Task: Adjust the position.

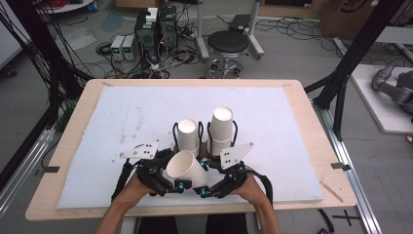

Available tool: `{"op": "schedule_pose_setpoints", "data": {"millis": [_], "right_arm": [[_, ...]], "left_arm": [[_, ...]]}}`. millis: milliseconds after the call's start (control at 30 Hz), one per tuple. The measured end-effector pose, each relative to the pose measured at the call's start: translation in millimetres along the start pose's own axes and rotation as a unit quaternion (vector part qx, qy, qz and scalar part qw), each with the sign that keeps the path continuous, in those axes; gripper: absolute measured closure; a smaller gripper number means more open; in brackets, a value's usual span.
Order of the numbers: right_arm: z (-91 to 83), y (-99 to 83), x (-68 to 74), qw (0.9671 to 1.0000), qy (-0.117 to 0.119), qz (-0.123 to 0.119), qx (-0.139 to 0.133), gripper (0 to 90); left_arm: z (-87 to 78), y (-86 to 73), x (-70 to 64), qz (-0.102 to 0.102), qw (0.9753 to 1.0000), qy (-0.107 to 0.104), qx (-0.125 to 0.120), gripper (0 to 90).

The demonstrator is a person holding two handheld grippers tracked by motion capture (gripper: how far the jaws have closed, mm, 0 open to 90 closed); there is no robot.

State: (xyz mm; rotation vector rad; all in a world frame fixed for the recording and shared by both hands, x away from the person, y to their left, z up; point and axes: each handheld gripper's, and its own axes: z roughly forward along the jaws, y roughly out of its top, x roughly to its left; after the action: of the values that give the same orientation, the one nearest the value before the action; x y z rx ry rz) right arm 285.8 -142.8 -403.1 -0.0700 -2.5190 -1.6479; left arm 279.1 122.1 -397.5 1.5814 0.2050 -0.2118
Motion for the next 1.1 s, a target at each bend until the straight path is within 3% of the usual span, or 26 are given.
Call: {"op": "schedule_pose_setpoints", "data": {"millis": [133, 733, 767, 833, 867, 900, 1100], "right_arm": [[0.9, -0.6, -0.2, 1.0000, 0.001, 0.000, 0.001, 36.8], [2.4, -1.5, -0.7, 1.0000, 0.001, 0.005, 0.002, 36.0], [2.5, -1.4, -0.6, 1.0000, -0.001, 0.004, 0.003, 34.9], [3.4, -1.1, -0.2, 0.9999, 0.004, 0.010, 0.001, 22.5], [4.5, -0.8, 0.2, 0.9999, -0.010, 0.011, 0.002, 16.2], [5.1, -0.7, 0.0, 0.9997, -0.020, 0.012, 0.003, 14.3], [6.9, -0.8, -1.7, 0.9994, -0.023, 0.025, 0.006, 14.2]], "left_arm": [[-1.0, 0.2, 0.1, 0.006, 1.0000, -0.001, -0.002, 23.8], [-2.0, -0.7, -0.3, 0.015, 0.9998, 0.010, 0.000, 29.0], [-2.0, -0.6, -0.8, 0.018, 0.9998, 0.013, 0.001, 29.1], [-2.2, -0.5, -0.7, 0.019, 0.9997, 0.012, 0.000, 29.2], [-2.4, -0.4, -0.7, 0.019, 0.9997, 0.014, -0.001, 29.2], [-2.7, -0.2, -0.5, 0.019, 0.9997, 0.014, -0.001, 29.2], [-4.7, 0.4, -1.0, 0.022, 0.9996, 0.015, 0.002, 29.2]]}}
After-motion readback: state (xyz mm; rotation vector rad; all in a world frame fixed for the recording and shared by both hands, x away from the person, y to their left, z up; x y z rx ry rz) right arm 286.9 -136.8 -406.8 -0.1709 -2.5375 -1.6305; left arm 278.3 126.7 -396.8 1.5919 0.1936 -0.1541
